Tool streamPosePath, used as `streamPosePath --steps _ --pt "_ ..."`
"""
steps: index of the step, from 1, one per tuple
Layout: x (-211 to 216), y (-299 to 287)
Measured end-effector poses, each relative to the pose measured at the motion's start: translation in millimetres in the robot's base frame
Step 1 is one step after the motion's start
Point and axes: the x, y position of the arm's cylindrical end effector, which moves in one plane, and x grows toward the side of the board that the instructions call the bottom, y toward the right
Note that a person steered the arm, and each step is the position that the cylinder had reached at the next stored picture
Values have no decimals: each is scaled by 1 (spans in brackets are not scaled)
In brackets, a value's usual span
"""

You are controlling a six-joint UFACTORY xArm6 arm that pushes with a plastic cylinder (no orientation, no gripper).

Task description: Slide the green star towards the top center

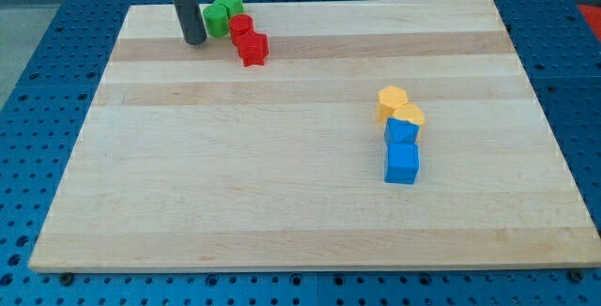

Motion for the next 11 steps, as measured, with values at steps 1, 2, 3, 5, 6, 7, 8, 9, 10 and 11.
streamPosePath --steps 1,2,3,5,6,7,8,9,10,11 --pt "19 -36" --pt "17 -107" --pt "14 -115" --pt "-41 -114" --pt "-62 -101" --pt "-74 -94" --pt "-81 -75" --pt "-86 -45" --pt "-86 -4" --pt "-86 47"
